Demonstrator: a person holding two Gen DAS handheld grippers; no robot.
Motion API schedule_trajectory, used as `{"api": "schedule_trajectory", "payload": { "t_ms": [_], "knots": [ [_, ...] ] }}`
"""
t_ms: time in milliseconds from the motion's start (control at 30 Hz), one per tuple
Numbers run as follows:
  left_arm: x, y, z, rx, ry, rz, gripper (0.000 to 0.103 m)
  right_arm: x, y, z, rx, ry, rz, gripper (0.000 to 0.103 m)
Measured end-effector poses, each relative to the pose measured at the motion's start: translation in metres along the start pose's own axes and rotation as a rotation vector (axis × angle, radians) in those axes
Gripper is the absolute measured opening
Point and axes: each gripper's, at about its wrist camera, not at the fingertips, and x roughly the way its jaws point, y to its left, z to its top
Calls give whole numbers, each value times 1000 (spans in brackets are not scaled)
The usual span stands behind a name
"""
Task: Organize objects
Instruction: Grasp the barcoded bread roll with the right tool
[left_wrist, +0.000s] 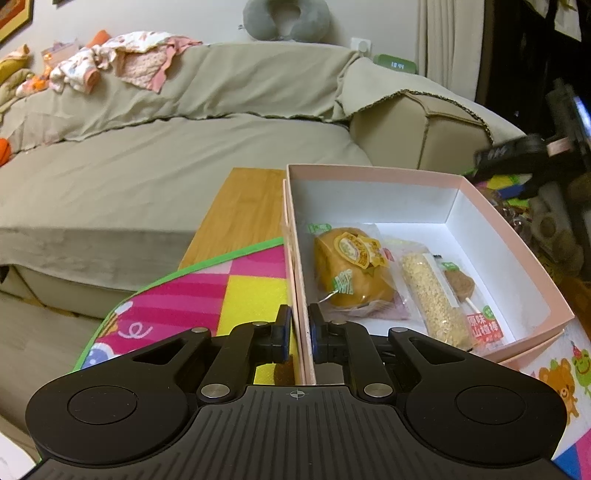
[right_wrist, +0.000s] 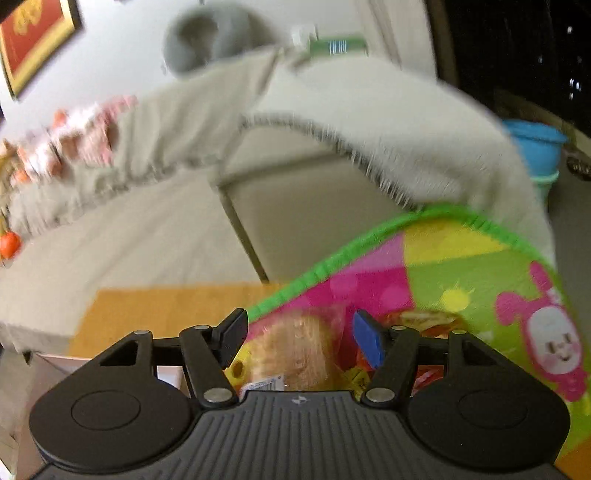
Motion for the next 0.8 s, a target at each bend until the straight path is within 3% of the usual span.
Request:
{"api": "schedule_trajectory", "payload": {
  "t_ms": [33,233,567,800],
  "knots": [
    [0,0,0,-1,0,-2,12,8,2,-2,-23,39,2,56],
    [0,1,-1,-4,-1,-3,12,-20,-10,-25,-22,113,45,51],
    [0,4,-3,-17,-6,-12,12,-126,-31,-90,-53,170,128,49],
    [0,4,-3,-19,-6,-12,12,-178,-23,-151,-176,181,84,49]
  ]
}}
